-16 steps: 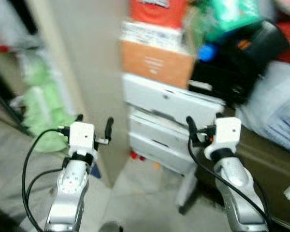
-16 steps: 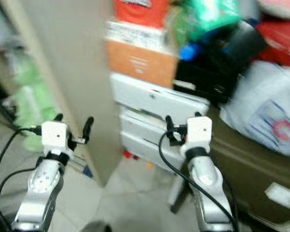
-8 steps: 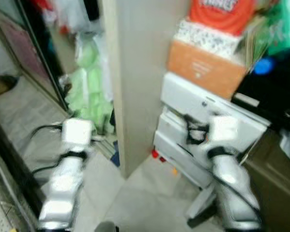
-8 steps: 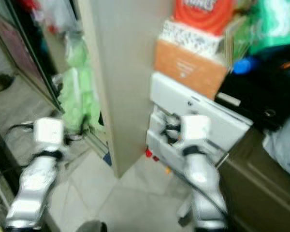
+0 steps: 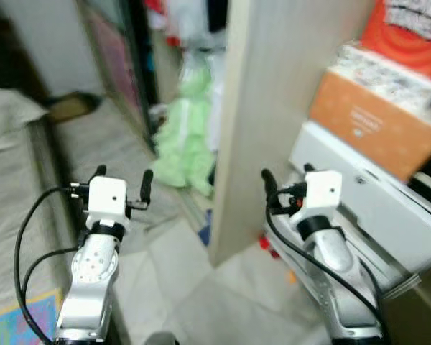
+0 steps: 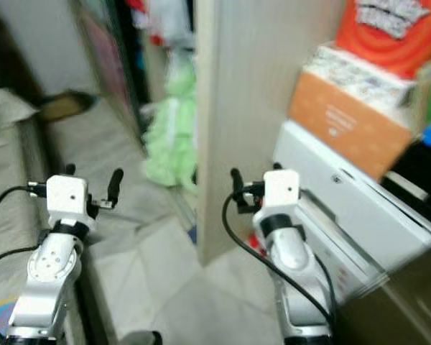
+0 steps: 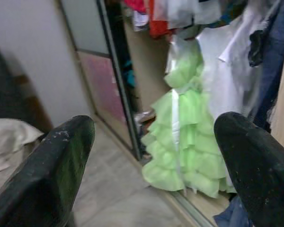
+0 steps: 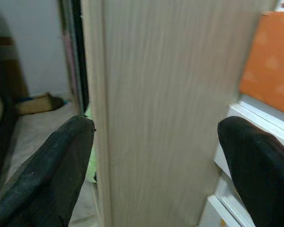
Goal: Clean up the room
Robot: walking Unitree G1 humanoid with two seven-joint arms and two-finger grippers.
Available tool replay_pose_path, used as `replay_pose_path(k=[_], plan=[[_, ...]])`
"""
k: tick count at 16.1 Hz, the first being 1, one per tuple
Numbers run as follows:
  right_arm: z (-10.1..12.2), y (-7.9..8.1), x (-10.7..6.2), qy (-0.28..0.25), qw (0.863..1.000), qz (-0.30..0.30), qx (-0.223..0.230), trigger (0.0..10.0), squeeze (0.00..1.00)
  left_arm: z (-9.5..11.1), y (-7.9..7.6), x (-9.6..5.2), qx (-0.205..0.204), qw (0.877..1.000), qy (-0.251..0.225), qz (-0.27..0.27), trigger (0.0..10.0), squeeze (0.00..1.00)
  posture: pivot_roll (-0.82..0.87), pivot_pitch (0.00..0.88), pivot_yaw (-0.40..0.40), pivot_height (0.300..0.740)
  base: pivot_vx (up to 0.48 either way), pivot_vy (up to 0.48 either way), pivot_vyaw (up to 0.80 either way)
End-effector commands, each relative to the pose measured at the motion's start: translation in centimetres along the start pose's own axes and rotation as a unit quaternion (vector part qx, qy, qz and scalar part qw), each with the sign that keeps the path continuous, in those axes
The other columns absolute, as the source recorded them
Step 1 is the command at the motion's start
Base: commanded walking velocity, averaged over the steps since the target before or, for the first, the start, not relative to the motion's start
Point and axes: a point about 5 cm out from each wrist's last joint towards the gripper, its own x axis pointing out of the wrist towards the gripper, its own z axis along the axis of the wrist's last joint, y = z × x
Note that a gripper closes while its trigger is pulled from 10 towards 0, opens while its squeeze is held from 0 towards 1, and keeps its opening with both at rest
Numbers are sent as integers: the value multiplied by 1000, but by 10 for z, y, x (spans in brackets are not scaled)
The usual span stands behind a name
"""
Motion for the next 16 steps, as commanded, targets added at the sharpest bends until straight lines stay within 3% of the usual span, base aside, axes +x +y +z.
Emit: replay_pose_path(k=[1,16], plan=[[-1,-4,1,3,1000,-4,1,10000,0,3,-4,0,4,1000,-7,-8,10000,0,-39,16,-60,740,0,0,800],[-2,0,6,1,1000,2,5,10000,0,4,-5,0,0,1000,-8,-10,10000,0,-30,17,-66,740,0,0,800]])
